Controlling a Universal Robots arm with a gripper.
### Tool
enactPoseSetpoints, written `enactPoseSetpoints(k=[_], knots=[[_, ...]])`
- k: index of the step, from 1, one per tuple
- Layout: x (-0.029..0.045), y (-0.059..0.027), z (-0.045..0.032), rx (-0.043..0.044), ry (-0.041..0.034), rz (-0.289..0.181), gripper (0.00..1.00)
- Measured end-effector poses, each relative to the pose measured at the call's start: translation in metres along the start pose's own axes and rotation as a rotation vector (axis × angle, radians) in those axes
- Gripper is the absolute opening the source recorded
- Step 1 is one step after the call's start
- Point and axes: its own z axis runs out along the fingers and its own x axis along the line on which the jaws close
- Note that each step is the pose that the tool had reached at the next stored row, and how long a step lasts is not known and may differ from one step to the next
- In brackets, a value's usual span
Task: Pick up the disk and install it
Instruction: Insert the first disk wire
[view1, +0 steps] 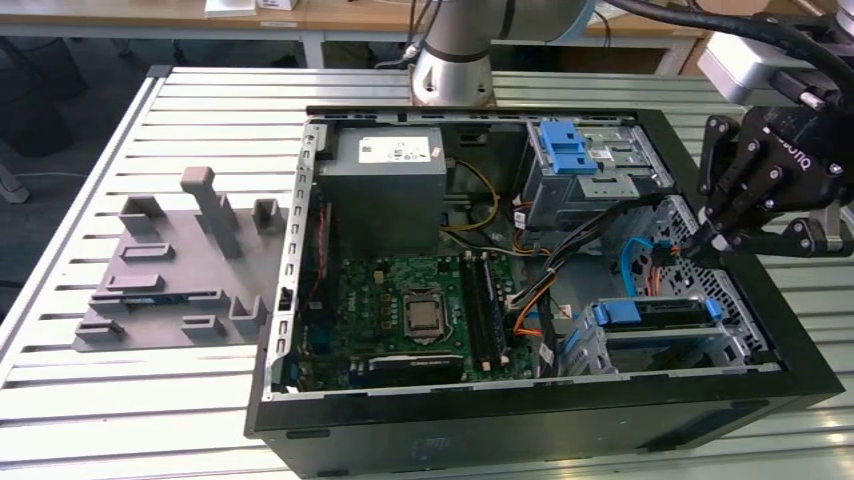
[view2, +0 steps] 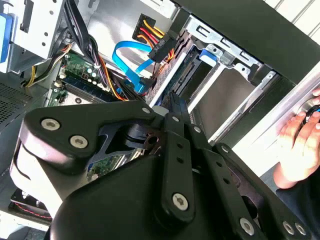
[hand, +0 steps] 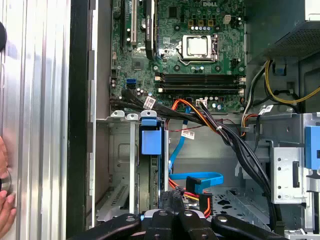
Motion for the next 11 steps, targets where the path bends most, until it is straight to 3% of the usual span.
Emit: enactPoseSetpoints(k=[11], knots=[[-0.0004,-0.0063,0.0017,0.0,-0.0001,0.0,0.11]])
